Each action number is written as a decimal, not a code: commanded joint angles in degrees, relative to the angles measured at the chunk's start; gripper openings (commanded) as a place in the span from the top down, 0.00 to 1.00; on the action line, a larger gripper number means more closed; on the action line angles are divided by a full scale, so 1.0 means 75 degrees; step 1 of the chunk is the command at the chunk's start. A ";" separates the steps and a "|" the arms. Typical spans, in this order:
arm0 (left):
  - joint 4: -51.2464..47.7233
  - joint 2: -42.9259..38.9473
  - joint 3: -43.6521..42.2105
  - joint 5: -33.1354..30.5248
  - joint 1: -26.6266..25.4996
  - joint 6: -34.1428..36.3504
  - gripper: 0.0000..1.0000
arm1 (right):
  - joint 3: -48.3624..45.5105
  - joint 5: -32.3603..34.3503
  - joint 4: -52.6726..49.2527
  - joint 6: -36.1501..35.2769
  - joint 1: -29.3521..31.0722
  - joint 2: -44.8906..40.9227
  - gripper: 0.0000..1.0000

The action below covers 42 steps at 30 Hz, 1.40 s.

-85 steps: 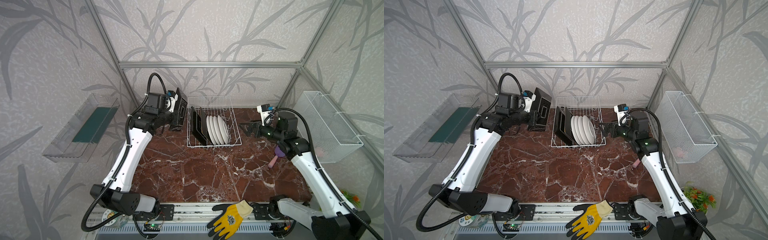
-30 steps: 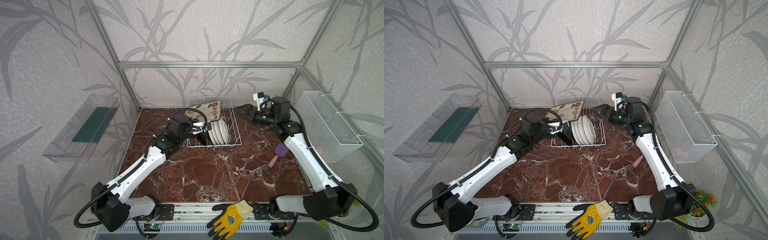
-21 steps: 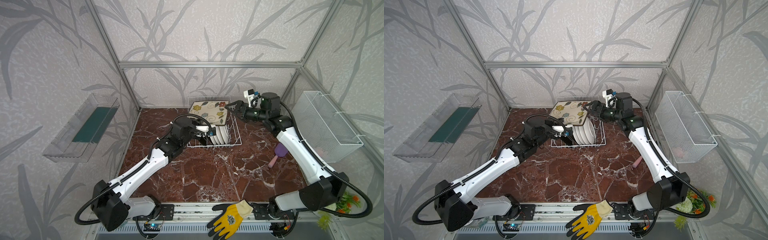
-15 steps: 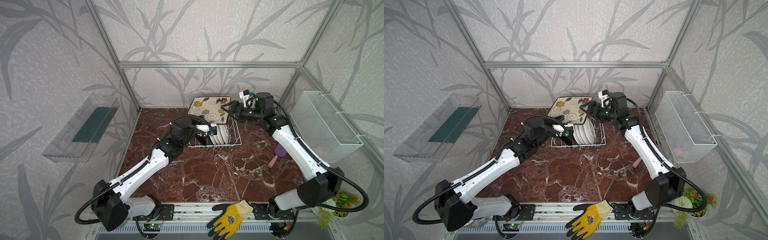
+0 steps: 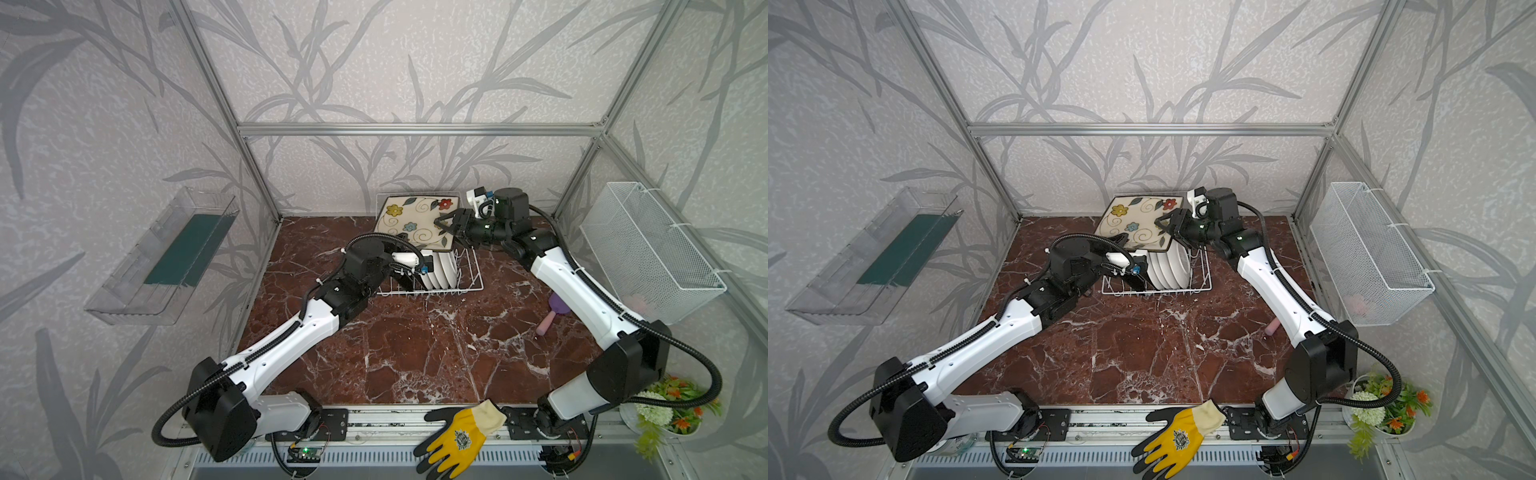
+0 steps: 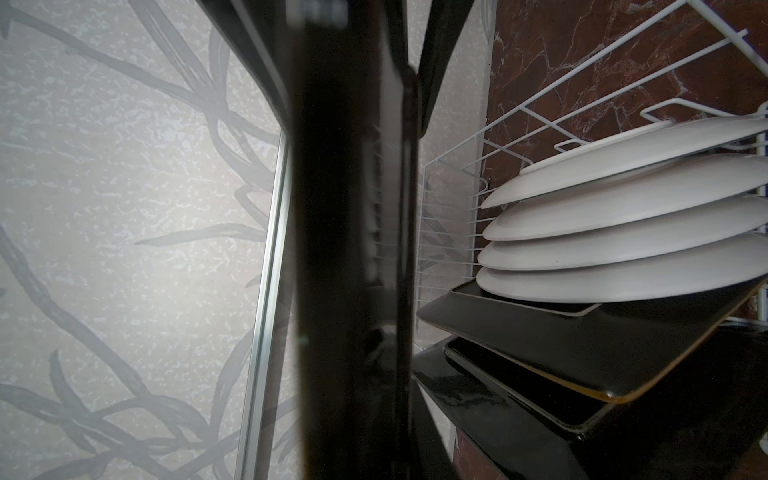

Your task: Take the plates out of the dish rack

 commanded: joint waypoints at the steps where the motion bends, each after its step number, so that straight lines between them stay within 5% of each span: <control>1: 0.2048 -0.0269 0.0331 -0.0122 -0.0040 0.0196 1.00 | -0.0002 -0.0056 0.0262 0.0113 0.0067 0.0053 0.49; 5: 0.2100 -0.0211 0.0325 -0.0195 -0.0040 0.0198 1.00 | -0.0066 -0.0156 0.0386 0.0165 0.0103 0.0053 0.59; 15: 0.2126 -0.0138 0.0310 -0.0317 -0.0040 0.0276 1.00 | -0.0148 -0.0224 0.0485 0.0255 0.0149 0.0064 0.52; 37: 0.3065 0.0026 -0.0118 -0.0649 -0.0034 0.0230 1.00 | -0.0658 -0.0449 0.1440 0.0979 0.0089 -0.0005 0.99; 42: 0.2684 -0.0013 -0.0014 -0.0681 -0.0034 -0.0133 0.94 | -0.0832 -0.0400 0.1905 0.1295 0.0033 -0.0038 1.00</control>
